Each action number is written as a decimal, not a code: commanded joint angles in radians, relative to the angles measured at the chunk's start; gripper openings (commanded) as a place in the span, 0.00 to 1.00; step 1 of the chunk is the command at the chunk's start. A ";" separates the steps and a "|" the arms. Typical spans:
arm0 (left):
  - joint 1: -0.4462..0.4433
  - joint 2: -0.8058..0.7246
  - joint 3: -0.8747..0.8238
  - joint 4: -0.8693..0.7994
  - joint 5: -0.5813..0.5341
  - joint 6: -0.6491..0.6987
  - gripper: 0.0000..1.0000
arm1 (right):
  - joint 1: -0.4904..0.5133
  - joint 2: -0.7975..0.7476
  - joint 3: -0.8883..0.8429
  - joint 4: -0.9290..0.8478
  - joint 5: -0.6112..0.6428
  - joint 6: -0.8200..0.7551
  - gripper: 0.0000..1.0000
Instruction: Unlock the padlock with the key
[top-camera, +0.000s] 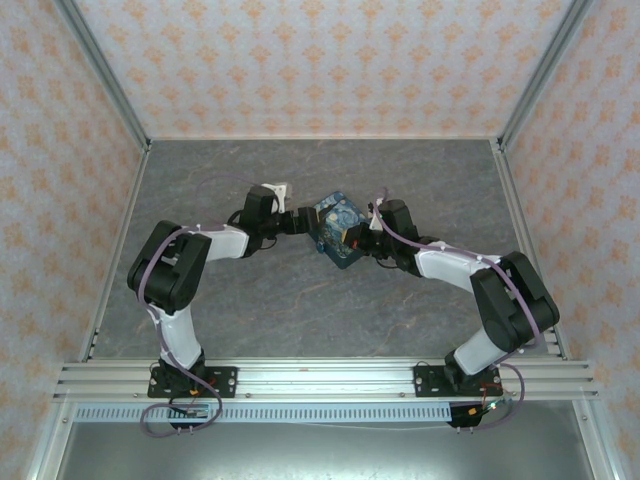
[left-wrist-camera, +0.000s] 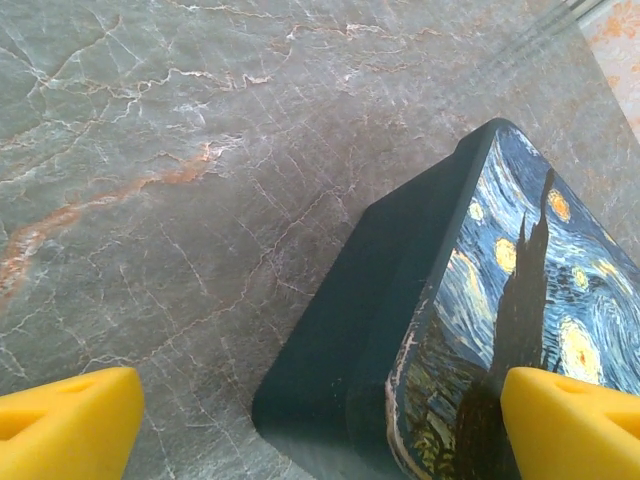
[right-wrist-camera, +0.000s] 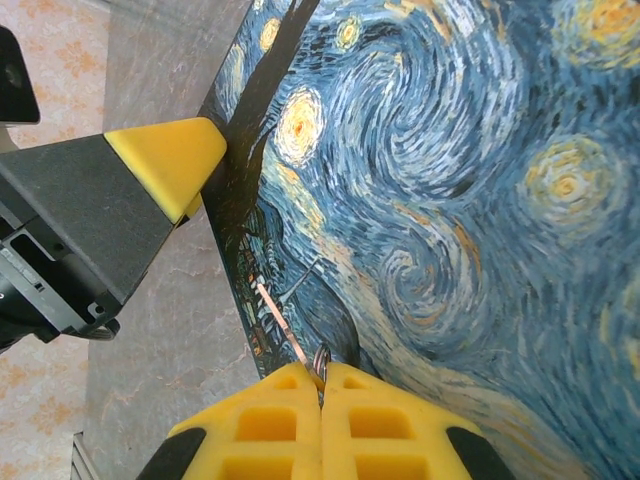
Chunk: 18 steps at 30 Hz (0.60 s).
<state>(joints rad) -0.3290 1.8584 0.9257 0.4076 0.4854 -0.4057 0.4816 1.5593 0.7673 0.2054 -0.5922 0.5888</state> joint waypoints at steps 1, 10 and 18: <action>0.005 -0.021 -0.060 -0.088 -0.030 0.048 0.91 | 0.003 -0.012 -0.015 -0.106 0.012 -0.023 0.00; 0.001 -0.131 -0.236 -0.055 -0.028 0.033 0.91 | 0.007 -0.043 -0.055 -0.103 -0.034 0.003 0.00; -0.002 -0.252 -0.337 -0.046 -0.037 0.003 0.91 | 0.077 -0.061 -0.118 -0.066 -0.036 0.057 0.00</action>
<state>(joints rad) -0.3290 1.6314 0.6376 0.4599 0.4873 -0.4072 0.5274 1.4940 0.6983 0.1986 -0.6289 0.6174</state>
